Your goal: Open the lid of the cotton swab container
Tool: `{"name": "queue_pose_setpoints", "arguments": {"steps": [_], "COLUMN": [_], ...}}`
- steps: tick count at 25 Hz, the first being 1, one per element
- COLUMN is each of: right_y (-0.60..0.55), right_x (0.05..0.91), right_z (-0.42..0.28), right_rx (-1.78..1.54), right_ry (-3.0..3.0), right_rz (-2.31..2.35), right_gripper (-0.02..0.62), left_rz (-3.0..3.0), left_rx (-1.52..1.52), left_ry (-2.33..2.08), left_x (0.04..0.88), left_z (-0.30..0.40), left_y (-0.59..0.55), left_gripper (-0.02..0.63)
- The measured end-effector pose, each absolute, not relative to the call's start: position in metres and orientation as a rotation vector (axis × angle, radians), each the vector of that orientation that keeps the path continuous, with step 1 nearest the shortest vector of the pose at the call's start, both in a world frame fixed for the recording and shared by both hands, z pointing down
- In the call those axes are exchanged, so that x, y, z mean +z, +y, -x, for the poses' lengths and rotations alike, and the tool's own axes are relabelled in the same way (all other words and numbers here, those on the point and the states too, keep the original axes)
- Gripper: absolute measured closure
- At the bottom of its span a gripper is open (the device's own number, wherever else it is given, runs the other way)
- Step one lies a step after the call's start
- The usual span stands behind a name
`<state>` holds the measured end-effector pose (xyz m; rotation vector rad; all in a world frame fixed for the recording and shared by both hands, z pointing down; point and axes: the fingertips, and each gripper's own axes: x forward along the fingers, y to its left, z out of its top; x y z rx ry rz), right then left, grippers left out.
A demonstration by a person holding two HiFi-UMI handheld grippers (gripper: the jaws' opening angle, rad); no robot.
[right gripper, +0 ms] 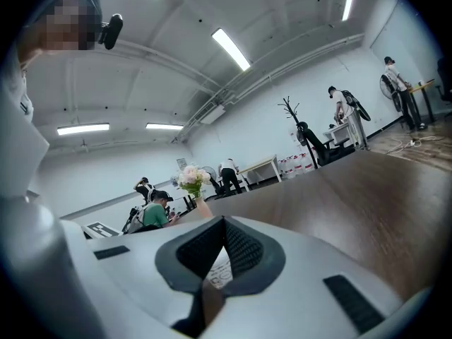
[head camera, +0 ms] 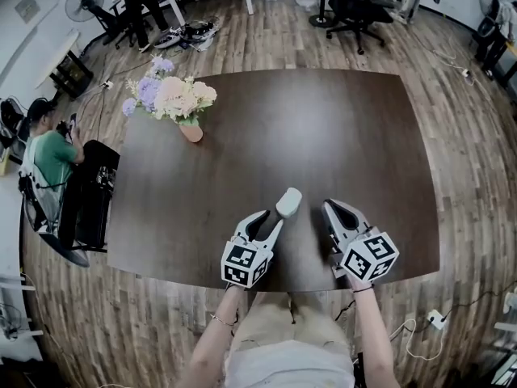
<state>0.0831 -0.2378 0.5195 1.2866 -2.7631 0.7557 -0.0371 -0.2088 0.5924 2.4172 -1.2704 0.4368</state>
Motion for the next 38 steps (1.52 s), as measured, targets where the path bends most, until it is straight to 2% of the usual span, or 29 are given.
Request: {"name": "queue_pose_setpoints", "arguments": {"steps": [4, 7, 19, 23, 25, 38], "right_y": [-0.238, -0.238, -0.240, -0.244, -0.246, -0.257], "right_x": [0.521, 0.523, 0.529, 0.526, 0.524, 0.496], "right_z": [-0.088, -0.095, -0.107, -0.111, -0.112, -0.087], "right_rx": [0.754, 0.748, 0.793, 0.784, 0.777, 0.689], "right_ry": [-2.754, -2.733, -2.706, -2.704, -2.706, -2.807], "right_rz": [-1.307, -1.326, -1.395, -1.413, -1.416, -1.229], "right_gripper": [0.574, 0.575, 0.574, 0.574, 0.574, 0.574], "left_rz": [-2.474, -2.500, -2.502, -2.521, -2.521, -2.591], "left_rx": [0.572, 0.627, 0.718, 0.746, 0.756, 0.676], "left_ry": [-1.185, -1.150, -1.146, -1.148, -1.134, -0.737], "left_x": [0.614, 0.620, 0.632, 0.632, 0.632, 0.576], "left_z": [0.022, 0.014, -0.002, -0.004, -0.004, -0.011], "left_y": [-0.217, -0.224, -0.250, -0.252, -0.252, -0.232], "left_gripper": [0.347, 0.314, 0.319, 0.387, 0.389, 0.393]}}
